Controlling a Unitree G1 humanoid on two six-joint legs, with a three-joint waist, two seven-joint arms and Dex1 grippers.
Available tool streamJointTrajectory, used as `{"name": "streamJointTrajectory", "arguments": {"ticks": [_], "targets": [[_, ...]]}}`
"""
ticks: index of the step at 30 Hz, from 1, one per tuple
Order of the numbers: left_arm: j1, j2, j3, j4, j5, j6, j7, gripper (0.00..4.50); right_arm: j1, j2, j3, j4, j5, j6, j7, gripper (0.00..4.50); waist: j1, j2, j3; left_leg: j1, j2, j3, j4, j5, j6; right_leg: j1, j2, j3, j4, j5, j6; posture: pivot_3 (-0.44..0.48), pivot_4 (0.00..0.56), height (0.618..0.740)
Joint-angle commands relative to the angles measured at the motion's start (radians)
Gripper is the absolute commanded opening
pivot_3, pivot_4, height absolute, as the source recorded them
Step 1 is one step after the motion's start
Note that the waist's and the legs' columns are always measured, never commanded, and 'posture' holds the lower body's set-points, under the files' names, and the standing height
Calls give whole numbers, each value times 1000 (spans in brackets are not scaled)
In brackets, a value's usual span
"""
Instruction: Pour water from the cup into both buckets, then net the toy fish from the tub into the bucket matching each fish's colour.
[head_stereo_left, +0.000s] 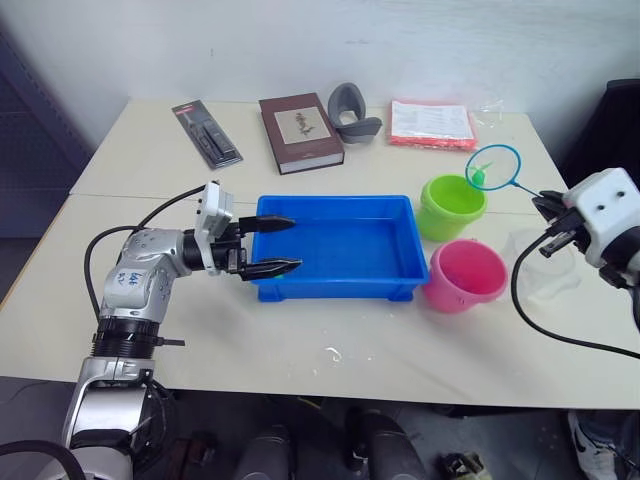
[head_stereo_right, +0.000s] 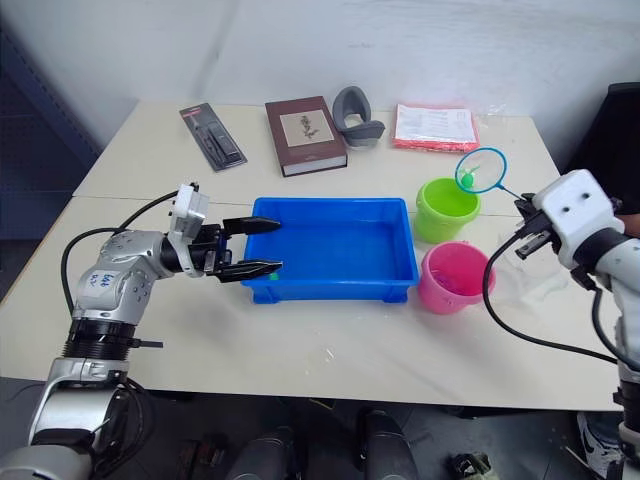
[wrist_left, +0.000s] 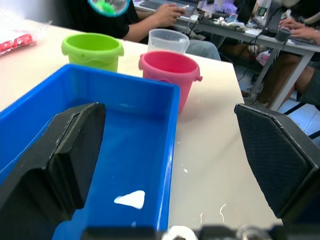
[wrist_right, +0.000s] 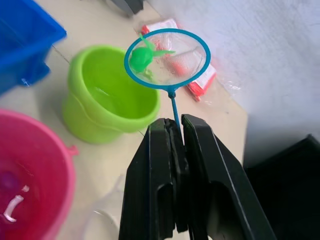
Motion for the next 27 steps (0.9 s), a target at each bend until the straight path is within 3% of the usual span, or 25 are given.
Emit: {"name": "streamJointTrajectory", "arguments": {"ticks": [1, 9, 13, 21, 27], "targets": [[-2, -19, 10, -33, -20, 2, 23, 4447, -21, -3, 36, 59, -107, -154, -92, 0, -2, 0, 0, 0, 0, 0, 0, 0, 0, 0, 0, 0, 0, 0, 0, 0, 150, 740], [12, -71, 24, -65, -24, -4, 95, 4447, -62, -131, 230, 253, -507, -530, -356, 0, -12, 0, 0, 0, 0, 0, 0, 0, -1, 0, 0, 1, 0, 0, 0, 0, 150, 740], [24, -81, 21, -82, -29, -6, 113, 4447, -109, -173, 297, 340, -718, -569, -578, 0, -12, 1, 0, 1, 0, 1, 0, 1, -2, 0, 0, 2, 0, 0, 0, 0, 150, 740], [1, -130, 10, -79, -35, -18, 122, 4447, -215, -214, 423, 456, -846, -704, -644, 0, -13, 1, 0, 1, 1, 2, 0, 2, -4, 0, 1, 2, 0, 0, 0, 0, 150, 740], [10, -142, 10, -90, -34, -15, 126, 4447, -254, -208, 425, 524, -822, -708, -646, 0, -12, 1, 0, 0, 1, 1, 0, 2, -4, 0, 1, 1, 0, 0, 0, 0, 150, 740]]}}
